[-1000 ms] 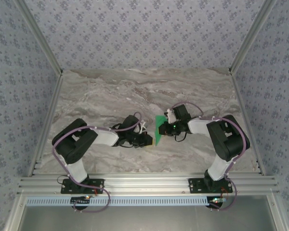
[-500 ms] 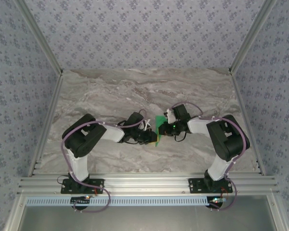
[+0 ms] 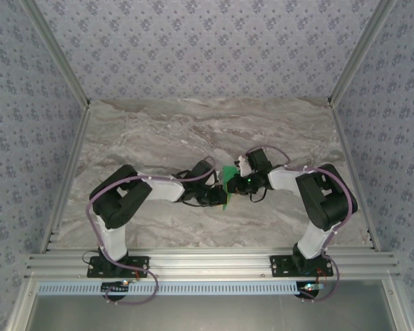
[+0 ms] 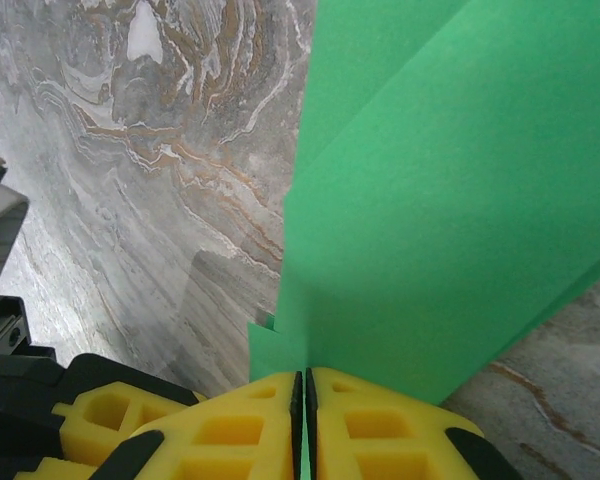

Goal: Fold a paper plane with a square sheet of paper (fold left side to right side)
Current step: Fold the wing for the fifth time at the center of the table.

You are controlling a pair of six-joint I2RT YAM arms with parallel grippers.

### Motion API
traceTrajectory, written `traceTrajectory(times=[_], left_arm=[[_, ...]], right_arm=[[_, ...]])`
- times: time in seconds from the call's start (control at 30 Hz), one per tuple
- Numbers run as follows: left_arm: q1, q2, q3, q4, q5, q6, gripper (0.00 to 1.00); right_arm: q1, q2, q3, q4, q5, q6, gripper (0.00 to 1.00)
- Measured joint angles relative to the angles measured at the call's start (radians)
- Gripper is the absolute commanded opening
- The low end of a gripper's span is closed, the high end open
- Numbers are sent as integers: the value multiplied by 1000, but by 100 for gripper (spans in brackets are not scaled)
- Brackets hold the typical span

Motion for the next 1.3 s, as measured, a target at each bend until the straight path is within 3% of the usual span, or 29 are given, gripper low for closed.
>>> traceTrajectory(times=[0.53, 1.3], left_arm=[[-28, 29, 48, -33, -29, -20, 0], [-31, 45, 69, -33, -29, -20, 0]], right_arm=[[-40, 32, 52, -74, -27, -1, 11], [-125, 132, 183, -141, -53, -65, 11]])
